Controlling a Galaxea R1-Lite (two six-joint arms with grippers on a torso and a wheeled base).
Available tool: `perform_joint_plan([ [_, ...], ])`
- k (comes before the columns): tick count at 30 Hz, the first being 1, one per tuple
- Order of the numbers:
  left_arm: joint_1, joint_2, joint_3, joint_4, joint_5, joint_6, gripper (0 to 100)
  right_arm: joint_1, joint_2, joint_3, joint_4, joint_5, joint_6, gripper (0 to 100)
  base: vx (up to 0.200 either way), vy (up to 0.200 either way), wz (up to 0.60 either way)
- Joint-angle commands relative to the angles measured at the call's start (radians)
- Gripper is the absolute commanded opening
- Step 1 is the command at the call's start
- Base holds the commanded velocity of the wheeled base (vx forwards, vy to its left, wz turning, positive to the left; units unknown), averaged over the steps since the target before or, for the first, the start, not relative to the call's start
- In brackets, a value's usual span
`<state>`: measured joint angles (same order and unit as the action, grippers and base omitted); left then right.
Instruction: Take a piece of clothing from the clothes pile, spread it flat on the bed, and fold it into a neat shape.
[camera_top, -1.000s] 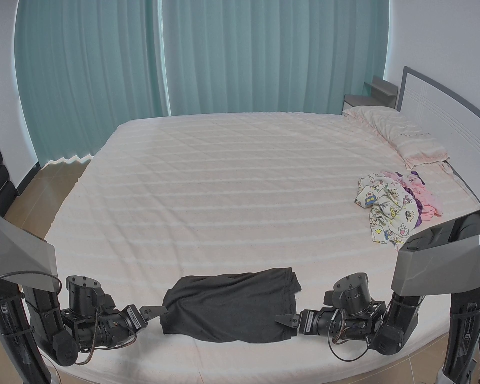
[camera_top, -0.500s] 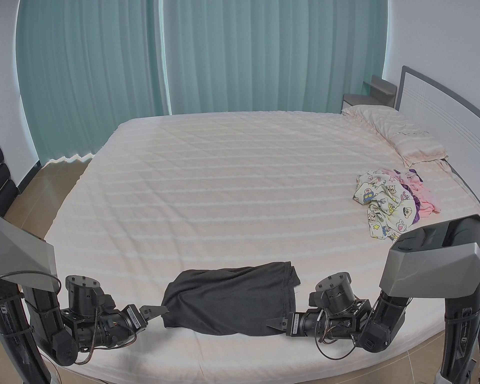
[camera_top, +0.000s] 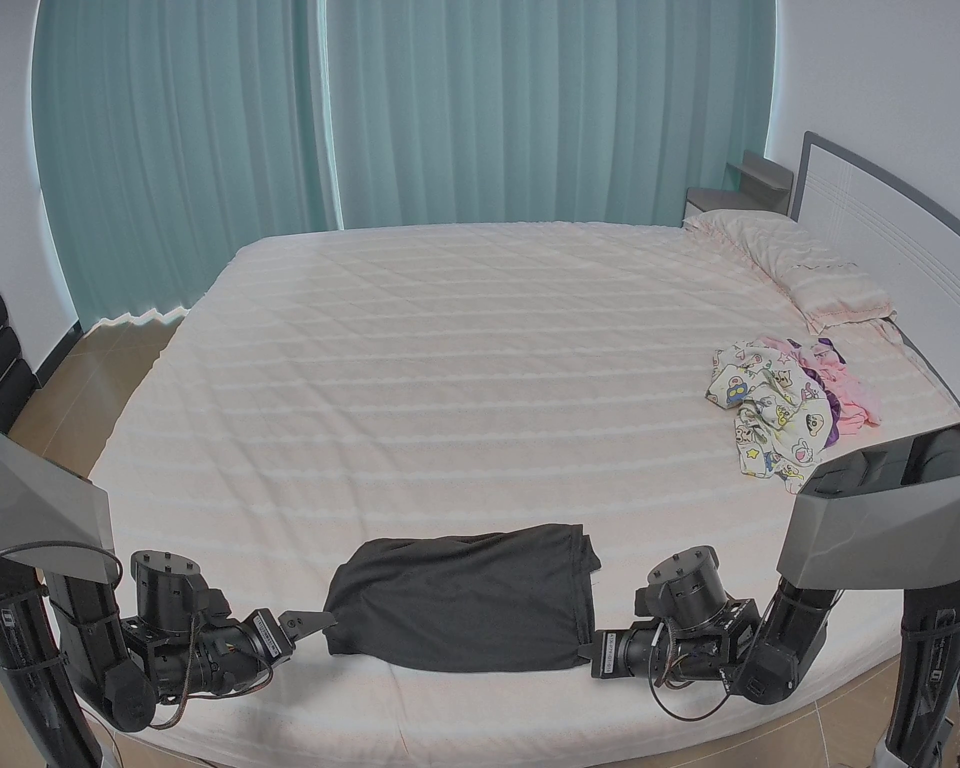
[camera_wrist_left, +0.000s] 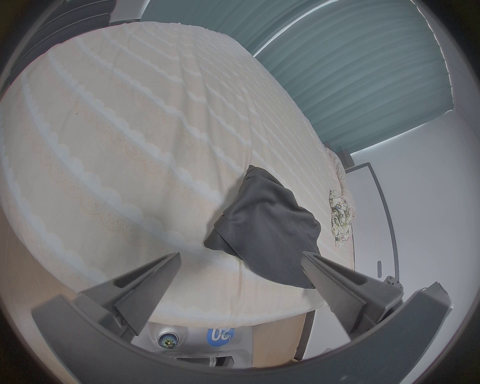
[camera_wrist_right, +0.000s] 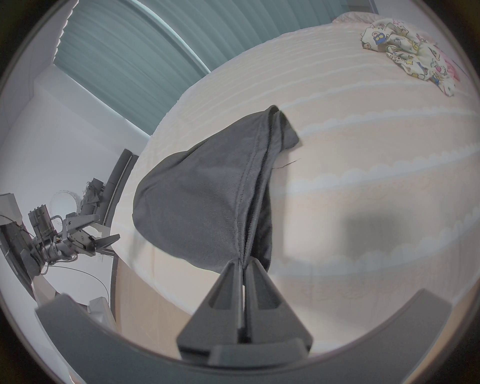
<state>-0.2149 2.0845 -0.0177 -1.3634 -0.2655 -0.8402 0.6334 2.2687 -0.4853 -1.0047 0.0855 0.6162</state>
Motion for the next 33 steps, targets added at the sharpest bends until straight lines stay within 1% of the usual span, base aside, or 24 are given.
perform_joint_plan([
  [1,-0.003,0.003,0.015,0.0,0.0,0.0,100,-0.031,-0.012,0.031,-0.005,0.002,-0.023,0,0.0,0.0,0.0],
  [9,-0.003,0.005,0.013,0.0,0.0,0.0,100,-0.038,-0.008,0.033,0.0,0.003,-0.03,0,0.0,0.0,0.0],
  [10,-0.003,0.005,0.013,0.0,0.0,0.0,100,-0.038,-0.005,0.031,0.0,0.008,-0.03,100,0.0,0.0,0.0],
  [15,-0.001,0.005,0.015,0.0,0.0,0.0,100,-0.041,-0.012,0.042,-0.003,0.007,-0.035,100,0.0,0.0,0.0],
  [17,-0.001,0.005,0.015,0.0,0.0,0.0,100,-0.055,-0.023,0.048,-0.012,0.007,-0.035,100,0.0,0.0,0.0],
  [18,-0.003,0.005,0.015,0.0,0.0,0.0,100,-0.083,-0.054,0.053,-0.018,0.007,-0.033,100,0.0,0.0,0.0],
  [19,-0.003,0.005,0.015,0.0,0.0,0.0,100,-0.083,-0.054,0.053,-0.018,0.007,-0.033,100,0.0,0.0,0.0],
  [20,-0.001,0.005,0.015,0.0,0.0,0.0,100,-0.129,-0.077,0.039,-0.018,0.016,-0.029,100,0.0,0.0,0.0],
  [21,-0.001,0.006,0.015,0.0,0.0,0.0,100,-0.156,-0.077,0.019,-0.018,0.017,-0.029,100,0.0,0.0,0.0],
  [22,-0.001,0.006,0.015,0.0,0.0,0.0,100,-0.162,-0.075,0.01,-0.018,0.017,-0.029,100,0.0,0.0,0.0],
  [23,-0.001,0.006,0.015,0.0,0.0,0.0,100,-0.19,-0.064,-0.059,-0.005,0.016,-0.019,100,0.0,0.0,0.0],
  [25,-0.001,0.006,0.015,0.0,0.0,0.0,100,-0.215,-0.025,-0.142,0.017,0.014,0.0,100,0.0,0.0,0.0],
  [27,-0.001,0.006,0.015,0.0,0.0,0.0,100,-0.218,0.022,-0.236,0.051,0.008,0.036,100,0.0,0.0,0.0],
  [28,-0.001,0.006,0.015,0.0,0.0,0.0,100,-0.218,0.025,-0.243,0.052,0.008,0.039,100,0.0,0.0,0.0],
  [29,-0.001,0.006,0.016,0.0,0.0,-0.002,100,-0.216,0.06,-0.32,0.083,0.005,0.071,100,0.0,0.0,0.0],
  [33,-0.001,0.008,0.016,0.0,0.0,-0.007,100,-0.215,0.127,-0.499,0.195,0.005,0.094,100,0.0,0.0,0.0],
])
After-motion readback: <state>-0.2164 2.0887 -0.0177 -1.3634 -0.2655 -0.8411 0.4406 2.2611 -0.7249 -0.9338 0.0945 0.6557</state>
